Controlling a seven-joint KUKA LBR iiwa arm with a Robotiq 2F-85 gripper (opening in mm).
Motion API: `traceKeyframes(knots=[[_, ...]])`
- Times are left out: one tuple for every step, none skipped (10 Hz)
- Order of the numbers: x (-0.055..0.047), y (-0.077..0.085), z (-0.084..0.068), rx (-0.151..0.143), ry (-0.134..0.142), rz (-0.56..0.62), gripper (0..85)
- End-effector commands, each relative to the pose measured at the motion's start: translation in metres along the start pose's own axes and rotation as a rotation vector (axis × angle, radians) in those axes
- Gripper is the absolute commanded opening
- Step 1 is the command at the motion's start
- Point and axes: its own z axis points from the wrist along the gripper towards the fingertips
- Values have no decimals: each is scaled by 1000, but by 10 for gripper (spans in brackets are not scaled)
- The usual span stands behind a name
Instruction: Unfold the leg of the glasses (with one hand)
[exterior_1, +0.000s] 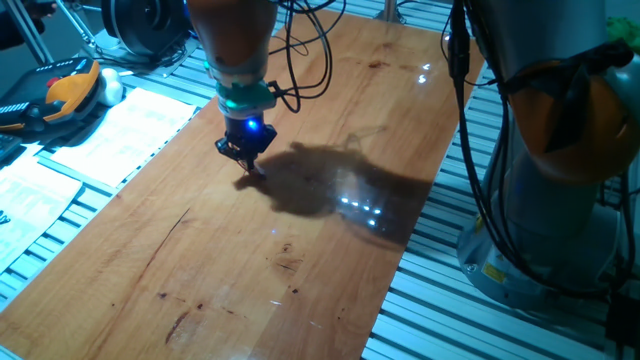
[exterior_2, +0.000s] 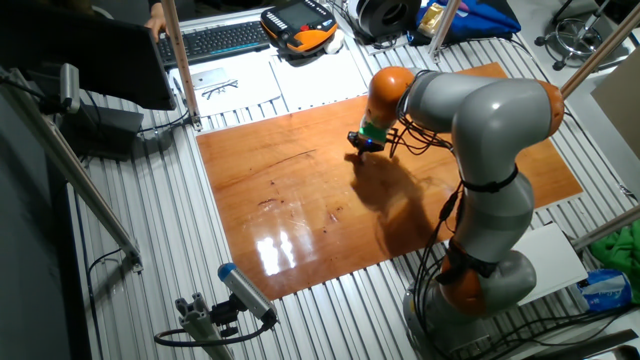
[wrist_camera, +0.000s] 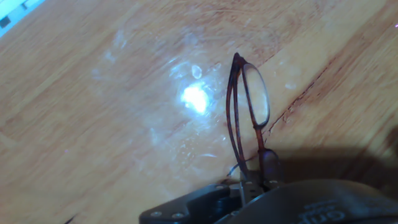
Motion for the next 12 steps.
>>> traceKeyframes(knots=[[-1,-4,2,1,-3,-10,0],[-4,-10,6,-9,-3,-22,0],[-6,-15,10,-15,-5,-33,0],[-7,-19,12,-23,-5,-34,0],[-8,-22,10,-30,-2,-26,0],[-9,-24,6,-35,6,-14,0],[-10,-26,1,-33,12,-11,0],[-11,-27,-1,-28,12,-14,0],[-11,-28,0,-25,10,-18,0],[-11,-29,0,-27,10,-19,0],[-11,-30,0,-27,8,-19,0],[-12,-31,-1,-27,8,-21,0]])
